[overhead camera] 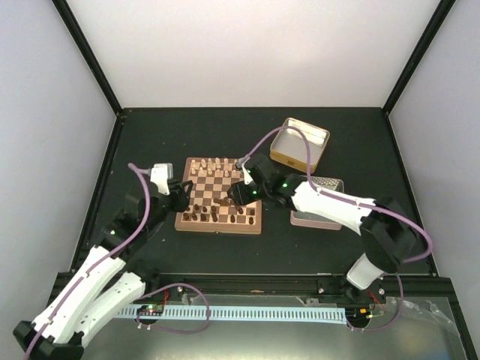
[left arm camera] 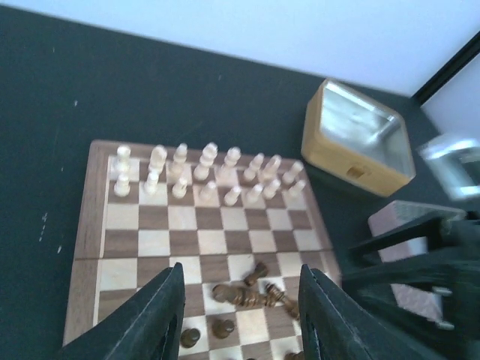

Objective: Set up the chess pieces on the board
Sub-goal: Pick up the chess piece from the chessboard.

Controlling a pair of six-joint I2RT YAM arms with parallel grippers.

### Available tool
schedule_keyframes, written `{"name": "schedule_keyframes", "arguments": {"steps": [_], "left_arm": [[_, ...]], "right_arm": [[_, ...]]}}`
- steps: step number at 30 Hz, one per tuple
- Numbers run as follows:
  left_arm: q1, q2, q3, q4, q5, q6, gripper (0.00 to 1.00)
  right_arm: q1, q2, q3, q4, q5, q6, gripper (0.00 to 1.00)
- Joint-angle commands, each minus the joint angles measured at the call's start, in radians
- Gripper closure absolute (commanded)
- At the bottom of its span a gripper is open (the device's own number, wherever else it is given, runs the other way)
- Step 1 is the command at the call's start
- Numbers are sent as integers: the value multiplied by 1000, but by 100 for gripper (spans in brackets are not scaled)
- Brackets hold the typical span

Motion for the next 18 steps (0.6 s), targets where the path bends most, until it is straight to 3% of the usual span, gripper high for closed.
{"name": "schedule_keyframes", "arguments": {"steps": [1, 8, 18], "left_arm": [[-5, -91, 54, -28, 25, 17, 54], [-4, -180, 56, -58, -8, 26, 48], [-4, -192, 39, -46, -9, 20, 44]], "right_arm": [[0, 117, 132, -197, 53, -30, 48], [10, 276, 297, -319, 97, -61, 52], [16, 435, 421, -375, 88, -104, 52]]}}
